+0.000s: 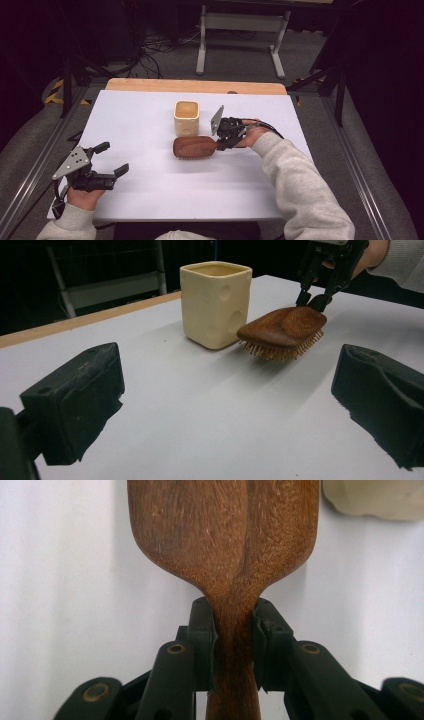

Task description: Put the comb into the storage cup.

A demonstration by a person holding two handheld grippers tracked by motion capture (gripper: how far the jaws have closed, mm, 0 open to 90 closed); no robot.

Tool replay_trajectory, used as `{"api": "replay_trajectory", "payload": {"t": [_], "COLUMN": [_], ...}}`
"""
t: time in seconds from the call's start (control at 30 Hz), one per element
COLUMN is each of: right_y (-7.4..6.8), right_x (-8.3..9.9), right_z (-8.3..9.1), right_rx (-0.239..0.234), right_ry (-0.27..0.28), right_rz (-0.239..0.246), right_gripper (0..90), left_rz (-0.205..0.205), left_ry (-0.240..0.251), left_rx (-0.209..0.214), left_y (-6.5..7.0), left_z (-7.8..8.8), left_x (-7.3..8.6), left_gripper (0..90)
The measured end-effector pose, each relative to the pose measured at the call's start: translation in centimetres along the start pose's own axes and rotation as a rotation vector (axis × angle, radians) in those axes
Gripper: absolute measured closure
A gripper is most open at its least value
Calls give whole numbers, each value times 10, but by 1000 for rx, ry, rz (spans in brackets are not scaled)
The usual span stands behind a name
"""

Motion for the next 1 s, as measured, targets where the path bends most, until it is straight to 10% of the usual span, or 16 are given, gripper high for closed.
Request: {"api": "replay_trajectory", "payload": {"t": [0.53,1.0], "right_y": [-5,-17], "right_x": [-12,-16], "right_z": [24,43], "right_rx": [56,202], "right_ry": [256,556], "right_rz": [-28,-99], "right_gripper": [735,734], "left_rz": [22,-6], "left_ry": [2,2], "left_rx": [17,52], "left_y": [-2,7], "left_z": [-6,-19], "left_x": [-1,-18], "left_gripper": [17,23]}}
Point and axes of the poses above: each handheld gripper's, and its own axes: z roughly backward along the jaws, x roughly out of its underside, y roughly to its right, the point moved 6 cm from there along -z, roughly forward along the jaws, and after that the axes turned 5 degrees about z, right-handed, at the moved point
